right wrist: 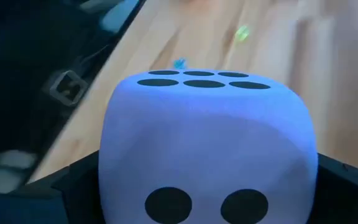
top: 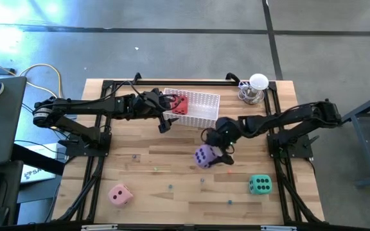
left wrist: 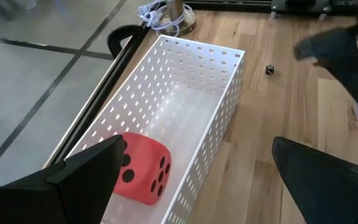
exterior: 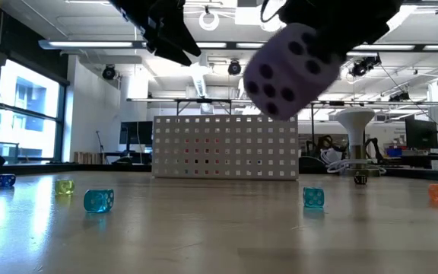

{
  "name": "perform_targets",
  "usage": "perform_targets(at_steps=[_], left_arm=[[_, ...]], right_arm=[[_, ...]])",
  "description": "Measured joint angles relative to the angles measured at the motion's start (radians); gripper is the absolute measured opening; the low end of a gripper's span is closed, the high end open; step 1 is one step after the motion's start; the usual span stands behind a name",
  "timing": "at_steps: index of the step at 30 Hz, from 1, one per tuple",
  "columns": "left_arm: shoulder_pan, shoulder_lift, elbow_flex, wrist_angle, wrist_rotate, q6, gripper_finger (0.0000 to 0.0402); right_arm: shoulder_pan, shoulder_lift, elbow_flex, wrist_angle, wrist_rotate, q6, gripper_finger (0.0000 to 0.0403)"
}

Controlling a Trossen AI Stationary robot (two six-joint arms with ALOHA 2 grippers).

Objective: Pick & Place Dice
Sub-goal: Put the big violet die into the white bin

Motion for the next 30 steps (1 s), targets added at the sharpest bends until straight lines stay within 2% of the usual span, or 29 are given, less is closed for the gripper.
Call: perform_targets(at_steps=[4, 8, 13, 16, 19, 30], left_arm=[[0.000, 0.000, 0.000, -0.005, 0.000, -0.032, 0.0400], [0.000, 0.000, 0.000, -0.016, 0.000, -0.057, 0.0400], [0.000, 0.000, 0.000, -0.031, 0.000, -0.082, 0.0400], [0.000, 0.000, 0.000, -0.035, 0.000, -0.083, 0.0400], [0.000, 0.000, 0.000, -0.035, 0.000, -0.085, 0.0400], [0.000, 0.000, 0.000, -0.034, 0.000, -0.127, 0.0400]], right_arm=[[-0.015, -0.050, 0.011, 0.017, 0.179, -0.102, 0.0387], [-0.020, -0.110, 0.013, 0.133, 0.364, -0.175, 0.0386], [-0.024, -0.161, 0.014, 0.241, 0.737, -0.187, 0.0388], [-0.035, -0.160, 0.013, 0.262, 0.867, -0.177, 0.0394], [-0.057, -0.146, 0.013, 0.257, 0.913, -0.168, 0.0397], [-0.133, -0.071, 0.013, 0.231, 0.911, -0.121, 0.0399]])
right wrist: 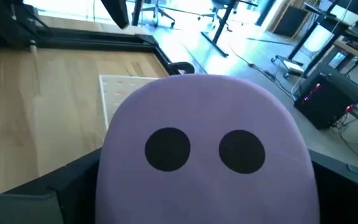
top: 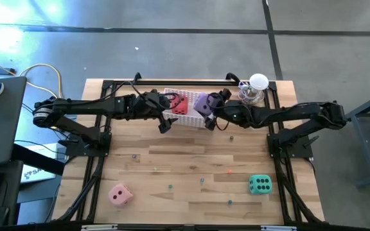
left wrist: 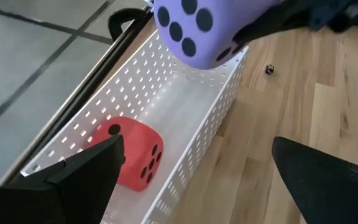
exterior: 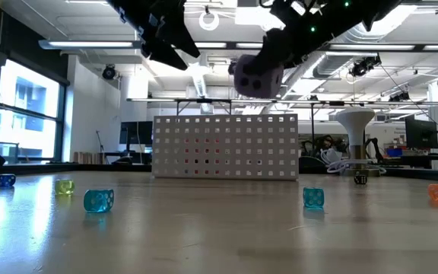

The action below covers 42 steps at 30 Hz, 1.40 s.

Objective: Pick & Place Dice
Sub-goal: Put the big violet die into the white bin

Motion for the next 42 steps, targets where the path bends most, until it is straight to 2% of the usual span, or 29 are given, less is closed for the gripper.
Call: perform_targets(at_steps=[5, 17, 21, 24, 27, 31, 33, 39, 42], left_arm=[[0.000, 0.000, 0.000, 0.003, 0.000, -0.056, 0.0400], [0.000, 0.000, 0.000, 0.026, 0.000, -0.044, 0.0400], [0.000, 0.000, 0.000, 0.026, 0.000, -0.043, 0.0400], [0.000, 0.000, 0.000, 0.030, 0.000, -0.043, 0.0400], [0.000, 0.000, 0.000, 0.030, -0.001, -0.043, 0.0400], [0.000, 0.000, 0.000, 0.030, -0.001, -0.043, 0.0400], [0.000, 0.000, 0.000, 0.030, 0.000, -0.043, 0.0400], [0.000, 0.000, 0.000, 0.030, -0.001, -0.043, 0.0400], [0.000, 0.000, 0.000, 0.030, -0.001, -0.043, 0.0400]], right_arm=[[-0.014, 0.013, 0.000, -0.056, 0.003, 0.014, 0.0400], [-0.014, 0.013, 0.000, -0.046, 0.006, -0.042, 0.0400], [-0.034, 0.013, 0.000, -0.044, -0.030, 0.061, 0.0400], [-0.044, 0.014, 0.000, -0.013, 0.009, 0.141, 0.0400], [-0.064, 0.013, 0.000, 0.030, -0.061, 0.191, 0.0400], [-0.081, 0.014, 0.000, 0.010, -0.101, 0.270, 0.0400], [-0.089, 0.014, 0.000, 0.016, -0.157, 0.243, 0.0400], [-0.092, 0.014, 0.000, 0.060, -0.129, 0.226, 0.0400], [-0.104, 0.014, 0.000, 0.026, -0.198, 0.250, 0.0400]])
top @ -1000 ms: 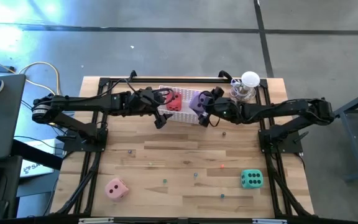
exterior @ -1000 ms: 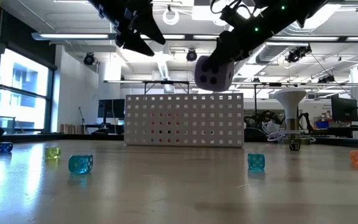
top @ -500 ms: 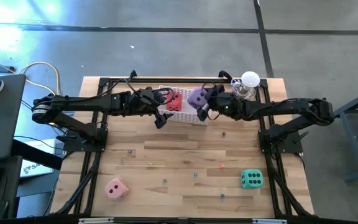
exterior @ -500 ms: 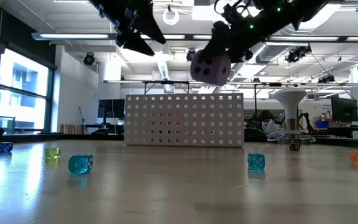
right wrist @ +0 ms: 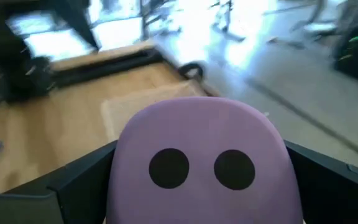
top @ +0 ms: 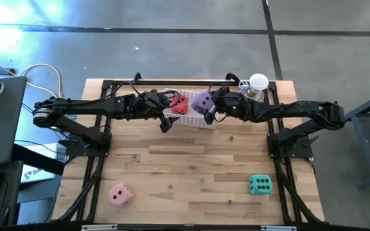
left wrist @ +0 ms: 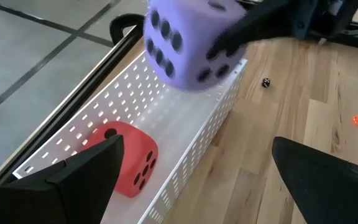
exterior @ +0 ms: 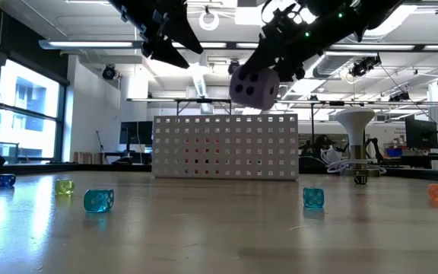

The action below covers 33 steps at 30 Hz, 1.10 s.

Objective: Pick & Place Dice
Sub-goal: Put the big violet die into the white bin

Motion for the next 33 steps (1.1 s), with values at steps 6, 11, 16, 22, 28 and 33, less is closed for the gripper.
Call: perform_targets(at_steps=[6, 11, 16, 22, 28, 33], left_arm=[[0.000, 0.000, 0.000, 0.000, 0.000, 0.000, 0.0400], [0.000, 0.000, 0.000, 0.000, 0.000, 0.000, 0.0400], [0.000, 0.000, 0.000, 0.000, 0.000, 0.000, 0.0400], [0.000, 0.000, 0.000, 0.000, 0.000, 0.000, 0.0400], [0.000, 0.000, 0.000, 0.000, 0.000, 0.000, 0.0400], [0.000, 0.000, 0.001, 0.000, 0.000, 0.000, 0.0400]], right_arm=[[-0.015, 0.000, 0.000, -0.025, 0.018, -0.012, 0.0400], [-0.028, 0.000, 0.000, -0.025, -0.004, 0.009, 0.0400], [-0.038, 0.000, 0.000, -0.040, -0.005, 0.028, 0.0400], [-0.076, 0.000, 0.000, -0.017, -0.099, 0.047, 0.0400], [-0.080, 0.017, 0.000, -0.023, -0.098, 0.052, 0.0400], [-0.069, 0.055, 0.000, -0.022, -0.052, 0.069, 0.0400]])
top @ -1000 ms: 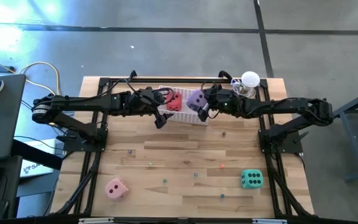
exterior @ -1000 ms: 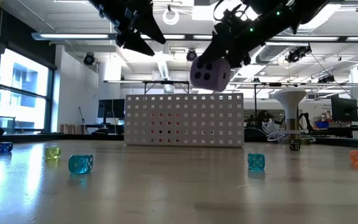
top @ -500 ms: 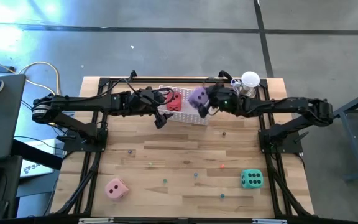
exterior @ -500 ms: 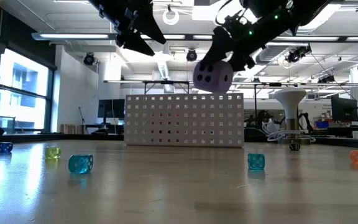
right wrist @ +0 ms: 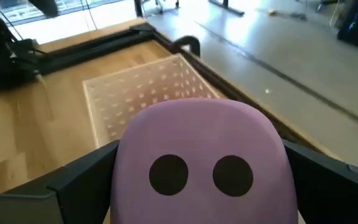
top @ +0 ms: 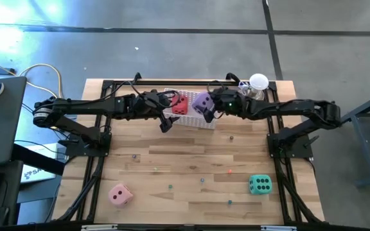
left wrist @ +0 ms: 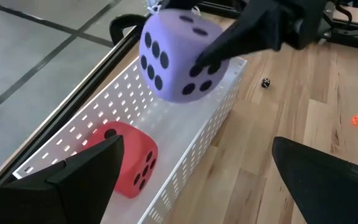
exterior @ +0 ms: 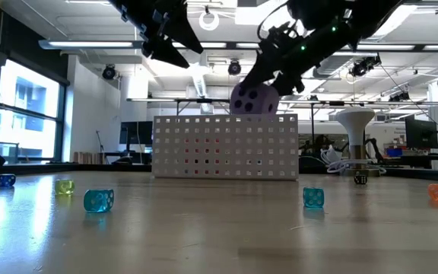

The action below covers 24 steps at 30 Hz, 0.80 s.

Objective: Pick & Place Dice
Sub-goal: Put the big violet die into the white bin

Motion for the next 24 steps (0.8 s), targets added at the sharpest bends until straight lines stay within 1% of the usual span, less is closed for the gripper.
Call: perform_targets(at_steps=[2, 3, 4, 6, 7, 8, 10, 11, 12, 15, 16, 18, 19, 22, 24], left_arm=[[0.000, 0.000, 0.000, 0.000, 0.000, 0.000, 0.0400], [0.000, 0.000, 0.000, 0.000, 0.000, 0.000, 0.0400], [0.000, 0.000, 0.000, 0.000, 0.000, 0.000, 0.0400], [0.000, 0.000, 0.000, 0.000, 0.000, 0.000, 0.0400], [0.000, 0.000, 0.000, 0.000, 0.000, 0.000, 0.0400], [0.000, 0.000, 0.000, 0.000, 0.000, 0.000, 0.0400], [0.000, 0.000, 0.000, 0.000, 0.000, 0.000, 0.0400], [0.000, 0.000, 0.000, 0.000, 0.000, 0.000, 0.0400], [0.000, 0.000, 0.000, 0.000, 0.000, 0.000, 0.0400], [0.000, 0.000, 0.000, 0.000, 0.000, 0.000, 0.0400], [0.000, 0.000, 0.000, 0.000, 0.000, 0.000, 0.0400], [0.000, 0.000, 0.000, 0.000, 0.000, 0.000, 0.0400], [0.000, 0.000, 0.000, 0.000, 0.000, 0.000, 0.0400], [0.000, 0.000, 0.000, 0.000, 0.000, 0.000, 0.0400], [0.000, 0.000, 0.000, 0.001, 0.000, 0.000, 0.0400]], right_arm=[[0.000, 0.016, 0.000, 0.018, -0.098, -0.024, 0.0400], [0.000, 0.019, 0.000, 0.027, -0.115, -0.034, 0.0400], [0.001, 0.019, 0.000, 0.034, -0.099, -0.034, 0.0400], [0.007, 0.019, 0.000, 0.030, 0.006, -0.008, 0.0400], [0.010, 0.019, 0.000, 0.030, 0.037, 0.006, 0.0400], [0.011, 0.019, 0.000, 0.030, 0.020, 0.004, 0.0400], [0.012, 0.019, 0.000, 0.047, -0.056, -0.041, 0.0400], [0.019, 0.019, 0.000, 0.057, -0.067, -0.053, 0.0400], [0.025, 0.019, 0.000, 0.062, -0.045, -0.061, 0.0400], [0.041, 0.019, 0.000, 0.057, 0.085, -0.067, 0.0400], [0.041, 0.019, 0.000, 0.057, 0.085, -0.071, 0.0400], [0.041, 0.019, 0.000, 0.065, 0.043, -0.111, 0.0400], [0.045, 0.019, 0.000, 0.068, 0.048, -0.127, 0.0400], [0.060, 0.019, 0.000, 0.077, 0.147, -0.109, 0.0400], [0.059, 0.019, 0.000, 0.080, 0.128, -0.125, 0.0400]])
